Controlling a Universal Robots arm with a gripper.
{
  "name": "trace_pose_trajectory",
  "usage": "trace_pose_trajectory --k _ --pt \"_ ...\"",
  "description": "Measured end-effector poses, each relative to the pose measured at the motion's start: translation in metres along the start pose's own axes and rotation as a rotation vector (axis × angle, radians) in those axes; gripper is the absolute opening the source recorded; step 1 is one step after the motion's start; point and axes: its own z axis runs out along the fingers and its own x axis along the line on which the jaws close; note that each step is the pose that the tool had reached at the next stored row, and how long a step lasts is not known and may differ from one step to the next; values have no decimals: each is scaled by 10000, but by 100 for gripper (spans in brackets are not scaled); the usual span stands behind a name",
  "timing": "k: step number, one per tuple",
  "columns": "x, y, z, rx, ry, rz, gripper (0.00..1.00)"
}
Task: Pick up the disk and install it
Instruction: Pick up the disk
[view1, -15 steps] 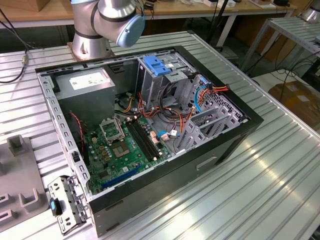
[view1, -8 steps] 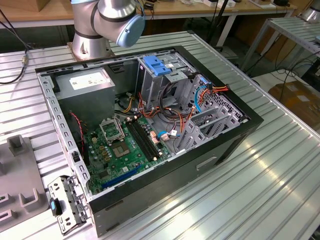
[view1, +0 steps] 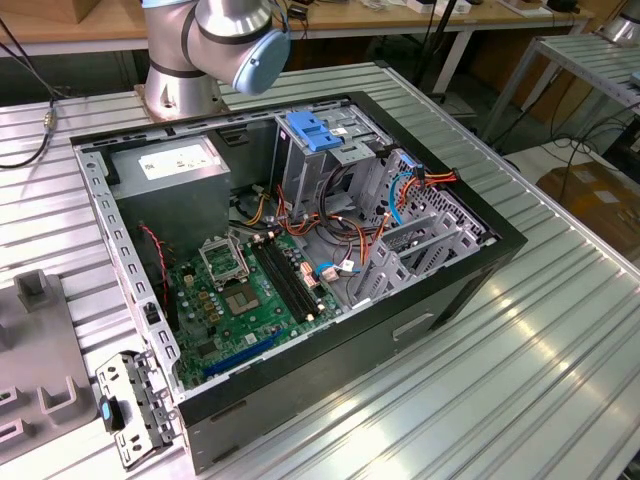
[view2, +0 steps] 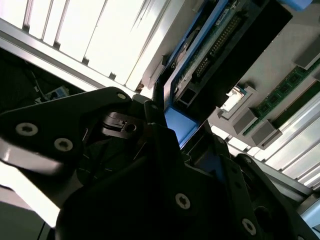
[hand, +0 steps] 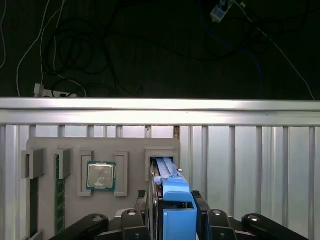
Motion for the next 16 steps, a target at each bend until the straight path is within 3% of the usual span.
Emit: trace_pose_trajectory --k 1,2,16 --pt "0 0 1 1 0 0 47" --pt "0 0 2 2 0 0 40" --pt "10 2 24 32 4 -4 37"
